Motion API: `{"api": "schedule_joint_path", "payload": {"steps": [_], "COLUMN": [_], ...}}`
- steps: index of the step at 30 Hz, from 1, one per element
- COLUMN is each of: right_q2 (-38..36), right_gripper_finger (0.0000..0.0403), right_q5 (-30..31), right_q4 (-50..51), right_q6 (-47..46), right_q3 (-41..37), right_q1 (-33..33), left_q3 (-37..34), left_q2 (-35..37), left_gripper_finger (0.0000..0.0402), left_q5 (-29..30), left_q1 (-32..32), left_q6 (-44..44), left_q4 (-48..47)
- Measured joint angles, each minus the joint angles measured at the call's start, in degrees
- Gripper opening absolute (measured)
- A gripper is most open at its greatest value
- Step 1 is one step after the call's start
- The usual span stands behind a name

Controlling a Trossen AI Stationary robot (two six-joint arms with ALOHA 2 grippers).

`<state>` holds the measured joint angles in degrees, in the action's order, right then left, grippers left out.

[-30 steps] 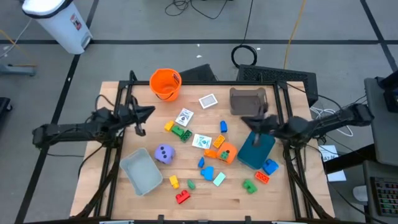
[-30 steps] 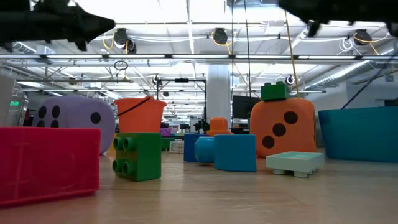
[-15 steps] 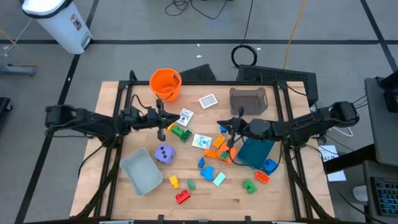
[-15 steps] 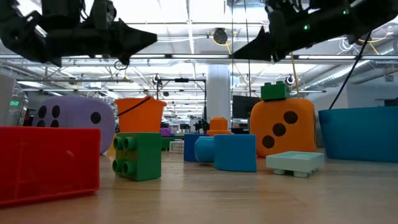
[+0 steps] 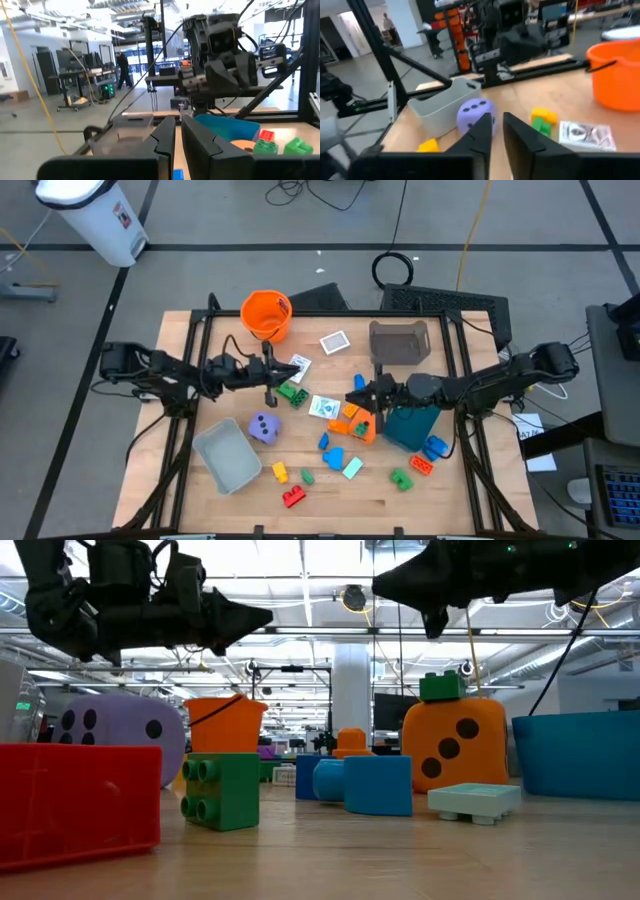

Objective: Pick & Place Toys
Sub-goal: Put the green game piece into the black bin

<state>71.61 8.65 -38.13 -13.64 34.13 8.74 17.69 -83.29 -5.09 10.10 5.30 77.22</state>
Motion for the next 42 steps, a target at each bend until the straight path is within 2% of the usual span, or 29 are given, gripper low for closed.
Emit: {"api": "schedule_joint_path", "payload": {"steps": [6, 12, 17, 23, 27, 30, 34, 38, 42], "right_q2": [-3.3, -5.3, -4.9, -4.6, -2.9, -0.5, 1.8, 3.8, 4.6], "right_gripper_finger": [0.0136, 0.0230, 0.0278, 0.0289, 0.0284, 0.0280, 0.0277, 0.0278, 0.0278], "right_q5": [-5.6, -10.3, -10.0, -2.9, -1.2, -1.2, -1.2, -1.4, -1.5], "right_q4": [5.4, 14.7, 19.5, 23.6, 23.9, 22.9, 22.9, 22.0, 22.1], "right_q6": [1.2, 3.8, 6.2, 10.9, 13.1, 13.1, 13.0, 12.8, 12.9], "right_q3": [0.0, 0.0, 0.0, 0.0, 0.0, 0.1, 0.1, 0.1, -0.1], "right_q1": [1.3, 1.3, 3.4, 6.7, 8.3, 8.4, 8.4, 8.4, 8.6], "left_q3": [4.7, 12.3, 18.2, 24.3, 28.4, 31.8, 34.9, 35.3, 35.3], "left_q2": [0.0, 0.0, 0.0, 0.0, 0.0, 0.0, 0.0, 0.0, 0.0], "left_gripper_finger": [0.0042, 0.0042, 0.0042, 0.0042, 0.0052, 0.0088, 0.0155, 0.0213, 0.0247], "left_q5": [0.0, 0.2, 0.2, 0.5, 0.4, 0.4, -1.2, -2.4, -2.5], "left_q1": [2.0, 4.6, 4.7, 4.5, 4.4, 4.4, 4.3, 3.2, 1.7], "left_q6": [2.6, 0.3, 2.0, 1.9, 1.9, 1.8, 1.9, 0.7, -1.6], "left_q4": [-5.2, -18.7, -29.7, -38.8, -47.0, -53.4, -59.3, -59.7, -59.7]}}
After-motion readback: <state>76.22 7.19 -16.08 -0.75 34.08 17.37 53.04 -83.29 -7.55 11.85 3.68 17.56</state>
